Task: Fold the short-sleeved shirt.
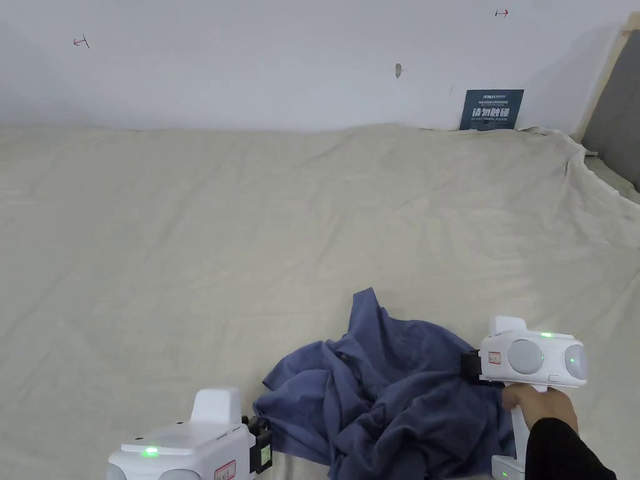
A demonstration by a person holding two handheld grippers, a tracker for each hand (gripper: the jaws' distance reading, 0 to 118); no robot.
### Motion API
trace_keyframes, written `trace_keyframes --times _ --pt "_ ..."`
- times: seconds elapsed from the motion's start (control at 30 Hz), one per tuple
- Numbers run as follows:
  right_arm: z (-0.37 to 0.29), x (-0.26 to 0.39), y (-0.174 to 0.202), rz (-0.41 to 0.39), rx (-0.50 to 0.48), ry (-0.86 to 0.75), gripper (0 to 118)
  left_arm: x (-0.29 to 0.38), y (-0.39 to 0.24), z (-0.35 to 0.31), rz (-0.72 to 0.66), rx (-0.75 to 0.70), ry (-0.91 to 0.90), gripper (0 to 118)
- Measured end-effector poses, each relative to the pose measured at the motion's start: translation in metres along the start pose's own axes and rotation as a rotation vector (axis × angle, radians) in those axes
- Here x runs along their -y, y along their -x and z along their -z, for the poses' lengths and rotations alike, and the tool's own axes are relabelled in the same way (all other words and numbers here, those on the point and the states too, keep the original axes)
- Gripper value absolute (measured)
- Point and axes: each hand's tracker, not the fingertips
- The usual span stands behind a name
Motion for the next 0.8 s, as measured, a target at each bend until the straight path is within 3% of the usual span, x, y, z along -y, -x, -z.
trace_keyframes --times 0.07,0.23,0.5,0.8 --pt "-0.006 0.001 0.001 -0.040 -0.007 -0.050 5 0.000 0.001 0.000 -0.004 0.000 -0.001 1" --pt "-0.035 0.000 -0.003 -0.076 0.014 -0.159 5 0.000 0.005 -0.004 -0.038 0.020 -0.014 1" --pt "-0.139 -0.009 -0.017 -0.122 -0.044 -0.355 5 -0.021 0.014 -0.026 -0.124 0.074 -0.087 1" --pt "-0.280 -0.031 -0.017 -0.178 -0.040 -0.569 5 -0.105 0.047 -0.075 -0.122 0.034 -0.243 1"
